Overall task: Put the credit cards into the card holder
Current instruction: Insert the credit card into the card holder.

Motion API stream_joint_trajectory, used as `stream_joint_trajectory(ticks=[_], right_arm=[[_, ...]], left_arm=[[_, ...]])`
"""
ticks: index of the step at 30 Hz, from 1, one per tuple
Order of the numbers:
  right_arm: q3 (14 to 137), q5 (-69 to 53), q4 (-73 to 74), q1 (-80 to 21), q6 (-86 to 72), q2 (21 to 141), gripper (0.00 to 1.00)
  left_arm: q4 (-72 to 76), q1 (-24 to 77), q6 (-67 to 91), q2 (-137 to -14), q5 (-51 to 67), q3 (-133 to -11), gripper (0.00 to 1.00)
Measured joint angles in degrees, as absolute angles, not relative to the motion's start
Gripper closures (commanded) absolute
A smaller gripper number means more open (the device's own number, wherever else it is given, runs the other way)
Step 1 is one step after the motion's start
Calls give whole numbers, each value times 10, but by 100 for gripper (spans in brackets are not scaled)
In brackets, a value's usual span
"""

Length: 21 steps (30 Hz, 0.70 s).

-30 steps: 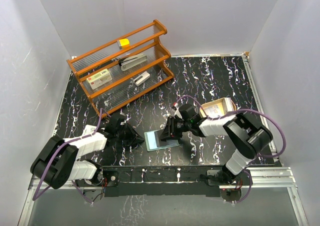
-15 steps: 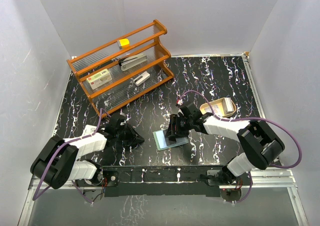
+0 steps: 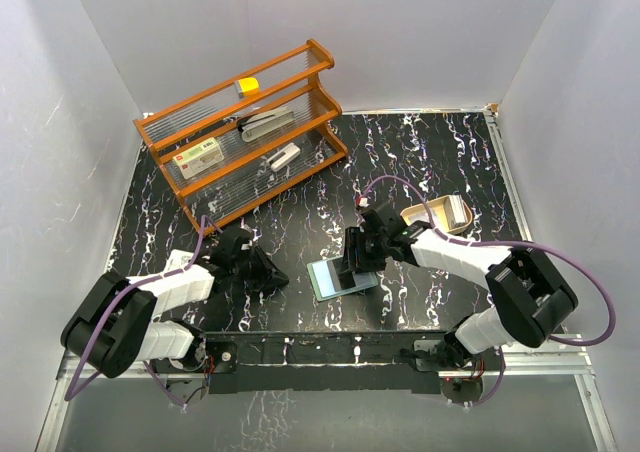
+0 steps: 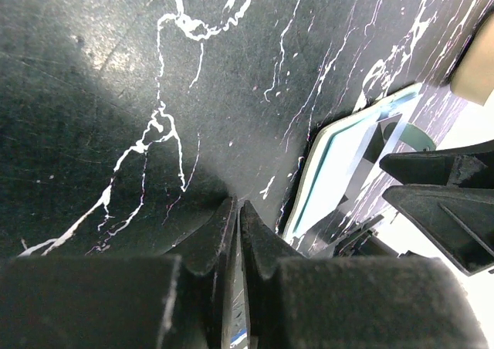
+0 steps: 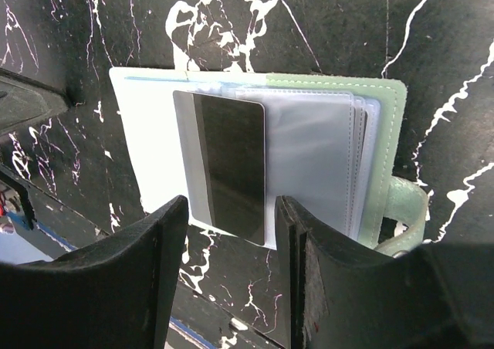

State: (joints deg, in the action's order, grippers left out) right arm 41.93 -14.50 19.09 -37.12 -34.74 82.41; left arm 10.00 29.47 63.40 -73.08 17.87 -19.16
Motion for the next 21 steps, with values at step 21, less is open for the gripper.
stream_joint_trajectory(ticks=[21], right_arm=[[420, -161, 147, -376, -341, 846, 51]], left_arm=[[178, 356, 669, -793, 197, -207, 84]])
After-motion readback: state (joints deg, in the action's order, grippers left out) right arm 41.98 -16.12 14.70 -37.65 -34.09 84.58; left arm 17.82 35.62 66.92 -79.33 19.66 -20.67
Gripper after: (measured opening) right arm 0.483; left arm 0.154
